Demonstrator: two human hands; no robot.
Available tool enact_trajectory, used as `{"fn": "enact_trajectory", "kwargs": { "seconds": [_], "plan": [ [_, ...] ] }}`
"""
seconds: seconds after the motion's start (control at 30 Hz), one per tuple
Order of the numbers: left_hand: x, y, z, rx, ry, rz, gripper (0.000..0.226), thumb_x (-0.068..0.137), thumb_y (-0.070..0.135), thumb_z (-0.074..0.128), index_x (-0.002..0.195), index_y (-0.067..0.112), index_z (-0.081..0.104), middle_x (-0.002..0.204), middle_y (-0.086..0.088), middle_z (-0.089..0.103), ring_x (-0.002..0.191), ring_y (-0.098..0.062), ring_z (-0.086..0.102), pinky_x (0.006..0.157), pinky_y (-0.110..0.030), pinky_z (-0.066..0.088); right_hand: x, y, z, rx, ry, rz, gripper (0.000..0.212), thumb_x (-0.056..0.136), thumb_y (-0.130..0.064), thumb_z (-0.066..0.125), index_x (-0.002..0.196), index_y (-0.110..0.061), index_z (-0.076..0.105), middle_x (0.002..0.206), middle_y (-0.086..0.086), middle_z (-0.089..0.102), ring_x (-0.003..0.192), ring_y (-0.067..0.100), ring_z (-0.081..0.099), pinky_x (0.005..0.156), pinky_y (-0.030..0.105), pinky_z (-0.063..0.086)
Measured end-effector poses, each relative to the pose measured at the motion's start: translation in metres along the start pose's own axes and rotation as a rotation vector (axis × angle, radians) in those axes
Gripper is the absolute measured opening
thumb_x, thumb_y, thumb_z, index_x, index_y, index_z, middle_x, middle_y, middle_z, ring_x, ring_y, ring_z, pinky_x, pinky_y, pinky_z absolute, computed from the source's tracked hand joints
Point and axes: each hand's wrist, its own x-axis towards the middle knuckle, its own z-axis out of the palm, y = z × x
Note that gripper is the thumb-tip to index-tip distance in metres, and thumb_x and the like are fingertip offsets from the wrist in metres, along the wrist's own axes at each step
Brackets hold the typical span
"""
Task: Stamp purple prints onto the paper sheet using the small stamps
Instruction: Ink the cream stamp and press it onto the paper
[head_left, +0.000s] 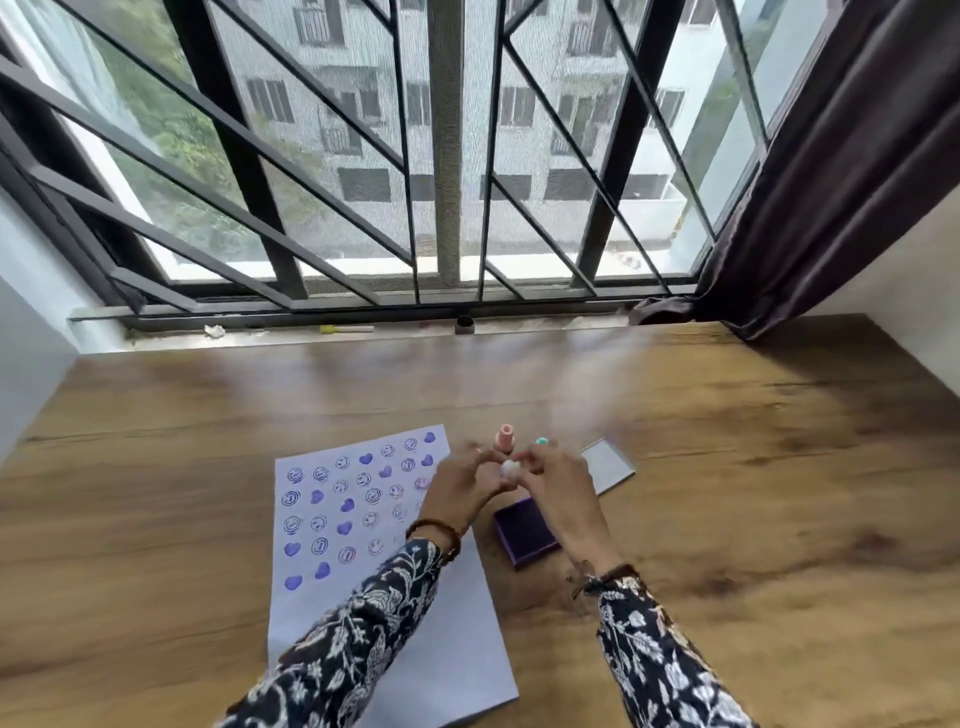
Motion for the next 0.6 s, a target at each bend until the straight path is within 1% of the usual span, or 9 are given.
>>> {"fn": "enact_trajectory", "kwargs": {
  "seconds": [0.07, 0.1, 0.17, 0.27, 0.3, 0.37, 0.47, 0.53, 0.6],
  "plan": [
    [0.007, -0.005, 0.009, 0.154, 0.035, 0.059, 0.017, 0.074, 0.023, 0.071, 0.087, 0.013, 0.068, 0.105, -0.006, 0.058, 0.093, -0.012, 0.052, 0.081, -0.016, 0.036, 0.009, -0.001, 0.003, -0.164, -0.041, -0.032, 0.015, 0.088, -0.02, 0.055, 0.094, -0.017, 0.068, 0.094, 0.006, 0.059, 0.081, 0.024, 0.062, 0.071, 0.033, 0.046],
    [0.008, -0.008, 0.013, 0.211, 0.056, 0.062, 0.018, 0.074, 0.025, 0.071, 0.087, 0.013, 0.068, 0.109, -0.007, 0.056, 0.097, -0.015, 0.052, 0.084, -0.019, 0.037, 0.013, -0.001, 0.004, -0.22, -0.044, -0.046, 0.016, 0.089, -0.019, 0.053, 0.096, -0.016, 0.067, 0.095, 0.007, 0.058, 0.083, 0.026, 0.062, 0.071, 0.034, 0.047],
    [0.01, -0.013, 0.021, 0.297, 0.1, 0.039, 0.019, 0.074, 0.029, 0.07, 0.087, 0.016, 0.067, 0.111, -0.007, 0.055, 0.101, -0.021, 0.05, 0.088, -0.028, 0.038, 0.021, -0.002, 0.004, -0.247, 0.009, -0.065, 0.017, 0.091, -0.023, 0.052, 0.096, -0.017, 0.066, 0.097, 0.006, 0.061, 0.086, 0.025, 0.062, 0.071, 0.034, 0.048],
    [0.008, -0.019, 0.029, 0.383, 0.142, -0.011, 0.022, 0.076, 0.038, 0.066, 0.092, 0.023, 0.066, 0.114, -0.001, 0.054, 0.105, -0.02, 0.045, 0.085, -0.031, 0.03, 0.038, -0.005, 0.004, -0.274, 0.1, -0.136, 0.017, 0.091, -0.022, 0.053, 0.101, -0.016, 0.066, 0.102, 0.006, 0.065, 0.095, 0.022, 0.059, 0.074, 0.032, 0.049],
    [0.008, -0.021, 0.03, 0.396, 0.158, -0.025, 0.023, 0.077, 0.04, 0.064, 0.093, 0.023, 0.066, 0.114, 0.0, 0.054, 0.106, -0.02, 0.045, 0.084, -0.032, 0.028, 0.045, -0.006, 0.006, -0.306, 0.09, -0.16, 0.019, 0.091, -0.019, 0.053, 0.105, -0.016, 0.065, 0.106, 0.007, 0.065, 0.101, 0.023, 0.056, 0.079, 0.033, 0.048],
    [0.008, -0.025, 0.029, 0.402, 0.207, -0.061, 0.024, 0.078, 0.041, 0.062, 0.092, 0.021, 0.066, 0.112, -0.002, 0.055, 0.107, -0.022, 0.044, 0.083, -0.032, 0.026, 0.057, -0.007, 0.01, -0.391, -0.005, -0.169, 0.026, 0.09, -0.016, 0.051, 0.114, -0.018, 0.062, 0.114, 0.006, 0.065, 0.111, 0.024, 0.049, 0.09, 0.036, 0.043],
    [0.009, -0.03, 0.023, 0.4, 0.261, -0.097, 0.025, 0.078, 0.042, 0.062, 0.091, 0.022, 0.067, 0.11, -0.003, 0.056, 0.106, -0.024, 0.044, 0.084, -0.033, 0.025, 0.067, -0.005, 0.017, -0.529, -0.126, -0.172, 0.03, 0.091, -0.015, 0.046, 0.115, -0.02, 0.062, 0.115, 0.006, 0.066, 0.113, 0.025, 0.047, 0.094, 0.038, 0.04],
    [0.012, -0.032, 0.018, 0.391, 0.293, -0.141, 0.026, 0.077, 0.042, 0.064, 0.091, 0.02, 0.066, 0.11, -0.003, 0.057, 0.108, -0.025, 0.044, 0.085, -0.034, 0.027, 0.068, -0.003, 0.018, -0.512, -0.102, -0.187, 0.028, 0.091, -0.013, 0.046, 0.112, -0.019, 0.064, 0.113, 0.005, 0.067, 0.112, 0.025, 0.048, 0.093, 0.038, 0.04],
    [0.016, -0.033, 0.013, 0.4, 0.28, -0.168, 0.03, 0.076, 0.042, 0.065, 0.095, 0.018, 0.066, 0.113, -0.004, 0.057, 0.112, -0.026, 0.044, 0.088, -0.036, 0.028, 0.064, -0.003, 0.014, -0.379, -0.03, -0.17, 0.025, 0.09, -0.014, 0.05, 0.109, -0.018, 0.065, 0.108, 0.005, 0.069, 0.108, 0.024, 0.052, 0.09, 0.037, 0.043]
  ]
}}
